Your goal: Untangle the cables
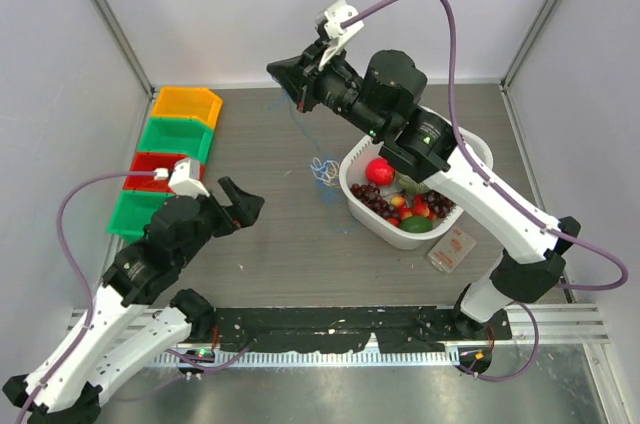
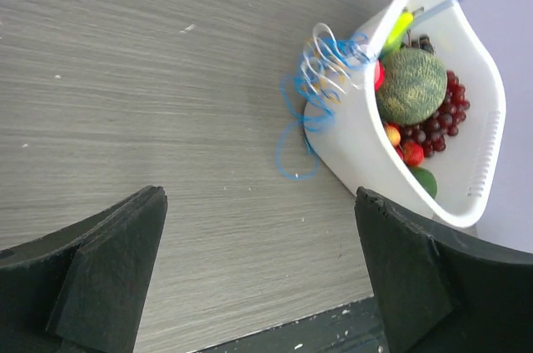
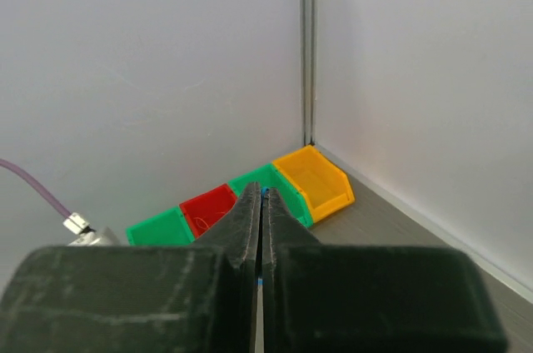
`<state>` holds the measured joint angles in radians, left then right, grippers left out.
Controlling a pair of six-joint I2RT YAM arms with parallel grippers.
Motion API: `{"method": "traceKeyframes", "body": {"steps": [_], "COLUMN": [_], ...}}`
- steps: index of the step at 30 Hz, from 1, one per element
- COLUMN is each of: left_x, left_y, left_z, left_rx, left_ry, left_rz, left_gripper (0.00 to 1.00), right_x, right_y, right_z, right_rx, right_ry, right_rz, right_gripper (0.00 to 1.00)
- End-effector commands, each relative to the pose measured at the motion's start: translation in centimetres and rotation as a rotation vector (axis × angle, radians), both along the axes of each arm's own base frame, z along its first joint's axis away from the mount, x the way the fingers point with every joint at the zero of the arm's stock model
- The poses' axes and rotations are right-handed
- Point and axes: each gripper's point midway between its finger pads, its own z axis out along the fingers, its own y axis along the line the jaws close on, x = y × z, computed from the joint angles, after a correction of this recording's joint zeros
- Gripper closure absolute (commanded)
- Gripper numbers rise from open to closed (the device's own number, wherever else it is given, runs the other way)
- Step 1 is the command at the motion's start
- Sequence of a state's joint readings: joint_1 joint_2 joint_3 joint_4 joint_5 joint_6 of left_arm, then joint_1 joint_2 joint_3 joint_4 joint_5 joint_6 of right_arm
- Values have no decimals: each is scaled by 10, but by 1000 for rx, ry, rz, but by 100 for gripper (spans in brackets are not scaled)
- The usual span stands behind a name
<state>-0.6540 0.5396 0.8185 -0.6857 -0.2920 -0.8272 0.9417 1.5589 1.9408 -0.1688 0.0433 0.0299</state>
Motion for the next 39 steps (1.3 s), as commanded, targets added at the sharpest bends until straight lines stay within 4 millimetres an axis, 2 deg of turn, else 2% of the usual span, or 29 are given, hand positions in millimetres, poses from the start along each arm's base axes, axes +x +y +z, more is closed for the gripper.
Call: {"method": "traceKeyframes", "body": {"steps": [1, 6, 9, 11, 12, 15, 17, 19, 22, 26, 27, 29, 30, 33, 34, 35, 36, 37, 38, 39], "left_x": [22, 71, 112, 137, 151, 176, 174, 163, 146, 130, 128, 124, 124, 117, 114, 109, 105, 100, 95, 86], "left_y": [-42, -67, -64, -63, -60, -42, -41, -45, -53, -49, -48, -46, -46, -46, -50, -53, -53, -56, -57, -56], "left_z": [32, 82, 89, 73, 56, -23, -76, -107, -121, -137, -137, -138, -134, -119, -110, -97, -82, -68, -49, -31], "left_rx": [-51, -18, 84, 201, 254, 373, 373, 338, 227, 216, 220, 232, 228, 201, 177, 147, 116, 90, 61, 35], "left_ry": [-127, -373, -448, -424, -376, -150, -31, 15, 1, 16, 15, 19, 16, 4, -11, -34, -56, -78, -115, -138], "left_rz": [-150, -152, -39, 18, 58, 159, 136, 95, 49, 26, 22, 11, 13, -2, -22, -43, -50, -71, -88, -112], "left_gripper": [0, 0, 0, 0, 0, 6, 10, 14, 15, 8, 8, 6, 6, 6, 6, 6, 6, 6, 6, 6], "right_x": [-23, -37, -46, -58, -62, -83, -91, -93, -93, -92, -83, -78, -80, -74, -66, -64, -56, -52, -44, -40], "right_y": [-8, -7, -7, -9, -10, -31, -43, -52, -60, -68, -64, -66, -71, -67, -62, -62, -54, -52, -46, -44], "right_z": [50, 68, 79, 95, 102, 141, 161, 173, 186, 207, 204, 209, 214, 205, 191, 186, 164, 156, 133, 124], "right_rx": [103, 163, 206, 249, 277, 374, 424, 449, 473, 509, 502, 512, 527, 487, 453, 436, 394, 377, 333, 307], "right_ry": [-62, -42, -32, -34, -30, -86, -122, -152, -188, -255, -256, -271, -282, -281, -253, -262, -226, -219, -184, -182], "right_rz": [84, 154, 199, 254, 270, 310, 309, 290, 264, 241, 225, 207, 206, 191, 172, 159, 147, 135, 114, 100], "right_gripper": [99, 99, 99, 99, 99, 99, 99, 99, 99, 99, 99, 99, 99, 99, 99, 99, 99, 99, 99, 99]}}
